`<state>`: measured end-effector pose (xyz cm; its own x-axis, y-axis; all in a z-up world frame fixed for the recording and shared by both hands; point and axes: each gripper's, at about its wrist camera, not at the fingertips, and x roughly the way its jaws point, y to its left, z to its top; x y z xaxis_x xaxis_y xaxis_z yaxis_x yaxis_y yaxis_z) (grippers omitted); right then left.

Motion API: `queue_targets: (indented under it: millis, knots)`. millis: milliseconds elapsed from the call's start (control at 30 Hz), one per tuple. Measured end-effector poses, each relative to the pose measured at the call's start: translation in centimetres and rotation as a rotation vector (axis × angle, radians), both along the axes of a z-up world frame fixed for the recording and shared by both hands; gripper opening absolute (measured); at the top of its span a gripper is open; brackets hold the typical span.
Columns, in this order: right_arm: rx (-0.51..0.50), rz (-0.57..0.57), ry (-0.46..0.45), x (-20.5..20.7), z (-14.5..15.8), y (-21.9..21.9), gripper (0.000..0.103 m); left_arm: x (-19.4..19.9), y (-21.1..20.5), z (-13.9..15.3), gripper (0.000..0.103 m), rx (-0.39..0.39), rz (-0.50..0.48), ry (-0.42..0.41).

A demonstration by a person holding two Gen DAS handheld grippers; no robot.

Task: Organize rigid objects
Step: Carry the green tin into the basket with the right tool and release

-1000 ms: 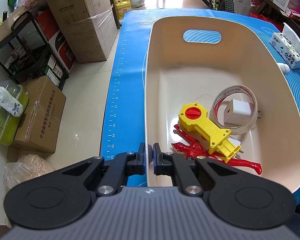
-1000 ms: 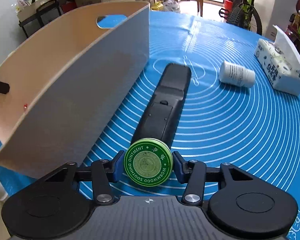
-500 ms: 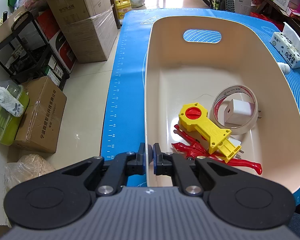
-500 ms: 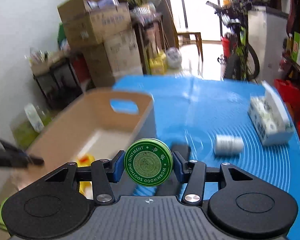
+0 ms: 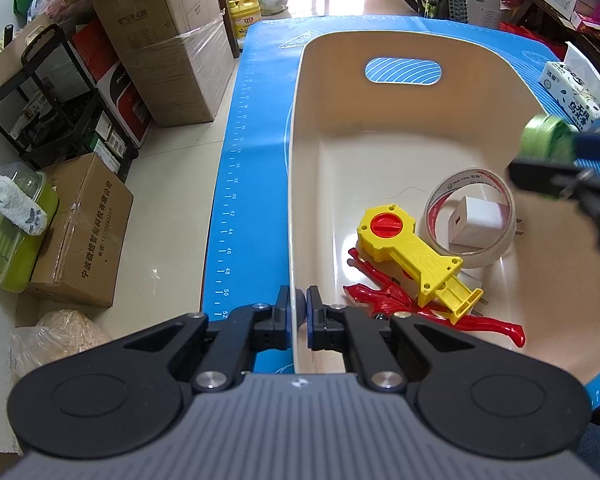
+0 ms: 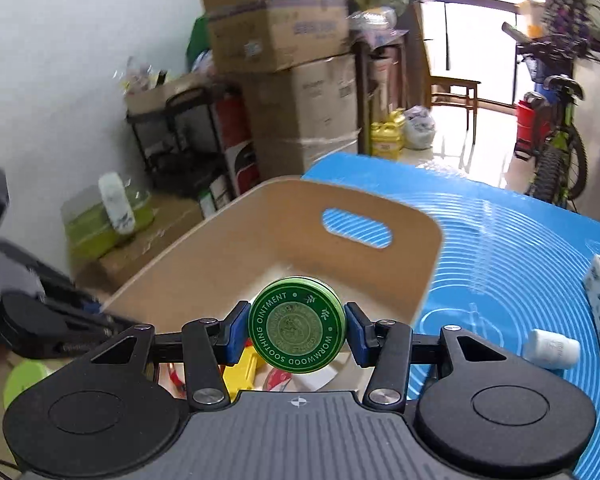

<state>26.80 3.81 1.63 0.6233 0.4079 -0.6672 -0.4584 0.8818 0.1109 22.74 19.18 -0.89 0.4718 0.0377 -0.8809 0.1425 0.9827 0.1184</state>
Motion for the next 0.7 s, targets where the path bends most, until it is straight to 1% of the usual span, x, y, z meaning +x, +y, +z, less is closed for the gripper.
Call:
queue_targets:
  millis: [233, 300, 367, 400, 433, 500, 567, 700]
  knots:
    - [-0.092, 0.044, 0.104, 0.6, -2.4, 2.4, 0.055, 0.0, 0.0, 0.0, 0.008, 0.002, -0.001, -0.001]
    - [-0.134, 0.061, 0.082, 0.4, -2.6, 3.0, 0.055, 0.0, 0.0, 0.1, 0.008, 0.004, -0.003, 0.0]
    - [-0.154, 0.069, 0.08, 0.5, -2.7, 3.2, 0.056, 0.0, -0.1, 0.1, 0.008, 0.005, -0.003, 0.0]
    - [-0.148, 0.066, 0.083, 0.6, -2.6, 3.0, 0.062, 0.0, -0.1, 0.1, 0.008, 0.004, -0.002, 0.0]
    - [-0.13, 0.066, 0.089, 0.7, -2.4, 2.7, 0.063, 0.0, -0.1, 0.1, 0.008, 0.005, -0.003, 0.0]
    - [-0.095, 0.041, 0.097, 1.0, -1.9, 2.0, 0.071, 0.0, -0.1, 0.1, 0.009, 0.005, -0.002, 0.0]
    - [-0.046, 0.025, 0.092, 1.1, -1.2, 0.9, 0.072, 0.0, -0.2, 0.1, 0.009, 0.005, -0.002, -0.002]
    - [0.021, -0.041, 0.032, 0.8, 0.5, -2.2, 0.072, 0.0, -0.2, 0.1, 0.009, 0.006, -0.003, -0.001]
